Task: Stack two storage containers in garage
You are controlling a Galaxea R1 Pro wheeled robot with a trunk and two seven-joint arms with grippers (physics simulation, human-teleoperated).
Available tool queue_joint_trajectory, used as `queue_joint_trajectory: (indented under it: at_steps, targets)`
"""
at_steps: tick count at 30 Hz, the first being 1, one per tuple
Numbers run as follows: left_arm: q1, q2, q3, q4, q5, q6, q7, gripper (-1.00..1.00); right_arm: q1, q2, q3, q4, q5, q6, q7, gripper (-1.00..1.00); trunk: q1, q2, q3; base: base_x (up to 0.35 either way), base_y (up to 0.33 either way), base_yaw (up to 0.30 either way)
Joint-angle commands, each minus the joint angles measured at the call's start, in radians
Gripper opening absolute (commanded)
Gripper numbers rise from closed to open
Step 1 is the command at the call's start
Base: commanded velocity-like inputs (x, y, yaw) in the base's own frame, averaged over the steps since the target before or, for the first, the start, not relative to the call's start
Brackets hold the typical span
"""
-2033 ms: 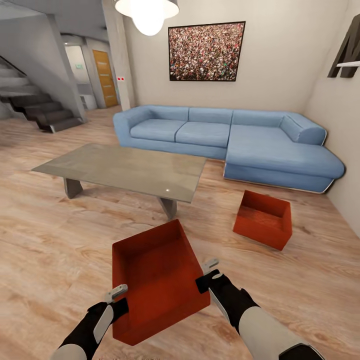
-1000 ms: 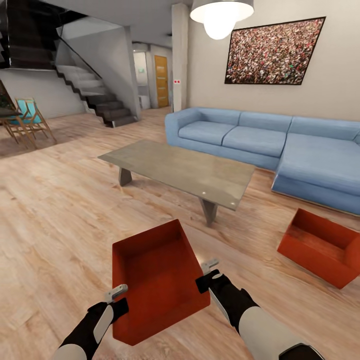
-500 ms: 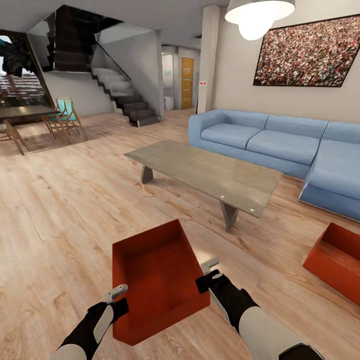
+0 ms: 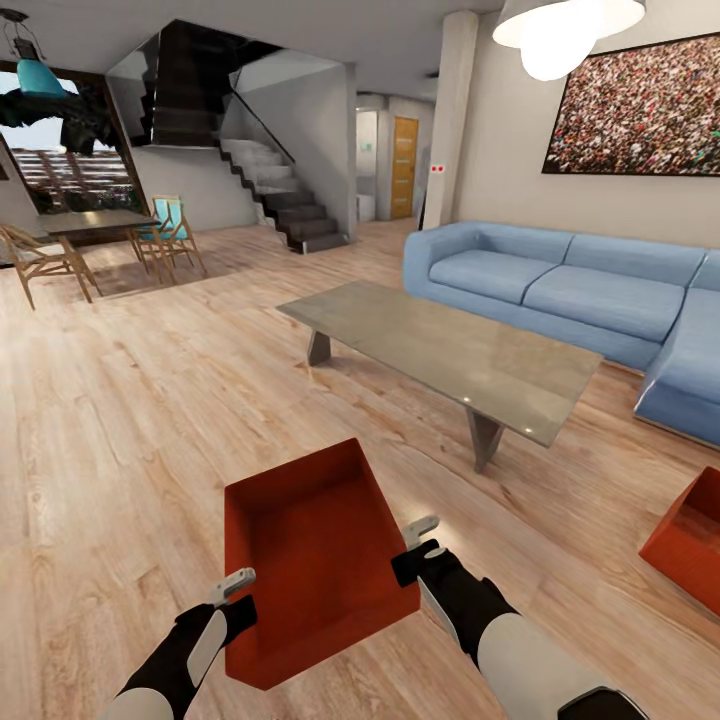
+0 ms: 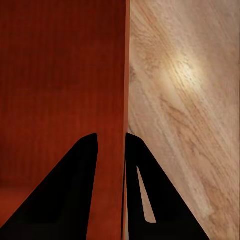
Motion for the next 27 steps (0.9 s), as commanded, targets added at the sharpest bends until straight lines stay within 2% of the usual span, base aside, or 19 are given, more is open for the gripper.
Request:
queue_joint_trajectory:
  at_steps: [1, 9, 27]
  targets:
    - [-0.001, -0.002, 0.006, 0.000, 0.052, 0.006, 0.008, -1.00, 0.001, 0.000, 0.054, 0.002, -0.015, -0.014, 0.020, -1.00, 0.000, 0.000, -0.001, 0.000, 0.000, 0.006]
    - [-0.001, -0.001, 0.006, 0.000, 0.053, 0.007, 0.008, -1.00, 0.001, 0.000, 0.055, 0.018, -0.015, -0.042, 0.020, -1.00, 0.000, 0.000, -0.001, 0.058, 0.000, 0.001]
    - [-0.001, 0.000, 0.008, 0.000, 0.054, 0.007, 0.008, -1.00, 0.001, 0.000, 0.055, 0.017, -0.015, -0.043, 0.021, -1.00, 0.000, 0.000, -0.001, 0.328, 0.021, 0.000]
